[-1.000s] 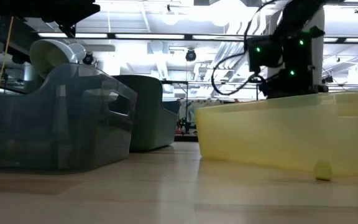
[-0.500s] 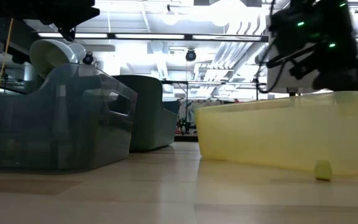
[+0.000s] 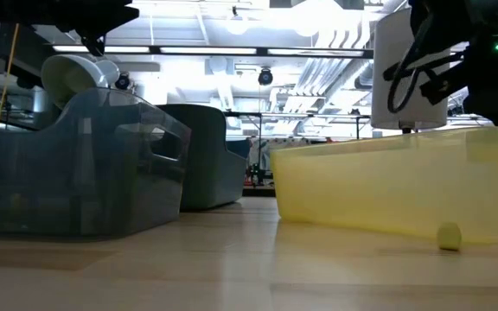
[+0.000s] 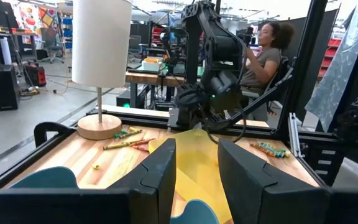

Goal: Sort crayons
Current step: Adjust the yellow bin

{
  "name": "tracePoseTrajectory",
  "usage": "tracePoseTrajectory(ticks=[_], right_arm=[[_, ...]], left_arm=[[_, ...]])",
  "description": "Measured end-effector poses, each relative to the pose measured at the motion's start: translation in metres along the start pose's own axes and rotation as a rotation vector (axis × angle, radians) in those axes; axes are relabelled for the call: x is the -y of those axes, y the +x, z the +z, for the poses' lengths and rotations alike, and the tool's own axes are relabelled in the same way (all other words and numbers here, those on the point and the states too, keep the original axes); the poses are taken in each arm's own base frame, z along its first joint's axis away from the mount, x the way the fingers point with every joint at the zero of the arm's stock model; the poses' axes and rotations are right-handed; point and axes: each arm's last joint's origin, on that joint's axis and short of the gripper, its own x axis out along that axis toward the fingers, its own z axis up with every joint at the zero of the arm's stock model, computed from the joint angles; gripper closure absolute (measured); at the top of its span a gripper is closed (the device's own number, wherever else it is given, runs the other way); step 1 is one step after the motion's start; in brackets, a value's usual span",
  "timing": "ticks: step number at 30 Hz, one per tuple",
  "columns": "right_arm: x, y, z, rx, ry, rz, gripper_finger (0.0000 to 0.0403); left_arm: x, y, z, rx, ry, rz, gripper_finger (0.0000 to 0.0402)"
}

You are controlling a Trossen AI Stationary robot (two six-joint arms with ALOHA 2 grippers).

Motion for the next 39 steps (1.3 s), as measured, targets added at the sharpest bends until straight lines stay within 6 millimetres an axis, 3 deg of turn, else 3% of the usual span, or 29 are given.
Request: tracePoseTrajectory(ticks=[19,31,35,39], right_arm=[[-0.010,-0.001,-0.002,-0.036,-0.012,0.110,0.0403],[-0.031,-0.006,-0.024,-0.053,-0.023,0.271,0.0403],[-0.042,-0.018,-0.037,-0.097,-0.040,0.367,0.0403],[-0.049,-0.049,-0.050,-0.039,-0.071,0.438,0.0403]], left_arm=[[0.000,0.000,0.001,0.007,-0.002,-0.001,0.0296],[0.000,0.000,0.001,0.007,-0.002,-0.001,0.0295],[0.000,0.000,0.001,0.007,-0.002,-0.001,0.0295],[0.000,0.000,0.001,0.007,-0.002,-0.001,0.0296]])
